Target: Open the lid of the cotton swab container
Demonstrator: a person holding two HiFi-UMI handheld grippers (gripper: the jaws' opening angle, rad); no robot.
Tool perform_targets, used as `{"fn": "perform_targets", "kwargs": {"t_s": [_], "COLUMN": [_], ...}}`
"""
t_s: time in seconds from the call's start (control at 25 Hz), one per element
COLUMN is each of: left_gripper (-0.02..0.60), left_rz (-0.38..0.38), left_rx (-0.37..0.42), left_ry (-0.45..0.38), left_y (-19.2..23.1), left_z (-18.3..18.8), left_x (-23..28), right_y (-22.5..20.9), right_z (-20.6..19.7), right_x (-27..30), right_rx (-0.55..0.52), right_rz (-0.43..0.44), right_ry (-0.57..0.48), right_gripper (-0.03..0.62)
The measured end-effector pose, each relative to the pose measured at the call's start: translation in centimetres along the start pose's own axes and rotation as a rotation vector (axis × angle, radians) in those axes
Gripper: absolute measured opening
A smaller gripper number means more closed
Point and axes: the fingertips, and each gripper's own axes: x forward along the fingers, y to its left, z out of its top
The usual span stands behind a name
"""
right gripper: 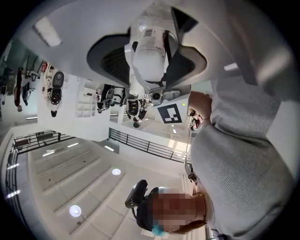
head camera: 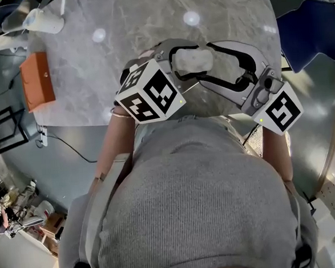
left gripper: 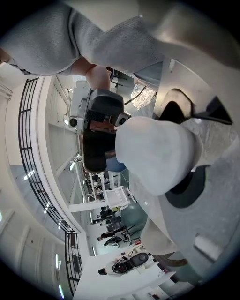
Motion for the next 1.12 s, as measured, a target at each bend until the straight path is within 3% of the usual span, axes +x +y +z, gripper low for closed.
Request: {"fn": "perform_targets", "kwargs": {"t_s": [0.6,1.12], "left_gripper": [0.252,0.250], "left_rz": [-0.015,-0.027], "left_rx": [0.016,0.030], "left_ry": [-0.001,0.000], "left_y": [-0.8,-1.1], "left_z": [0.0,0.5], "left_x": [-0.4,-0.9], "right_y": [1.3,1.7], "right_z": [-1.3,-1.4], "right_x": [1.9,2.2], "right_rx": [-0.070,-0.028], "right_rz": [0.122,0.186], "right_ry": [0.096,0.093], "right_gripper": [0.229,0.225]}}
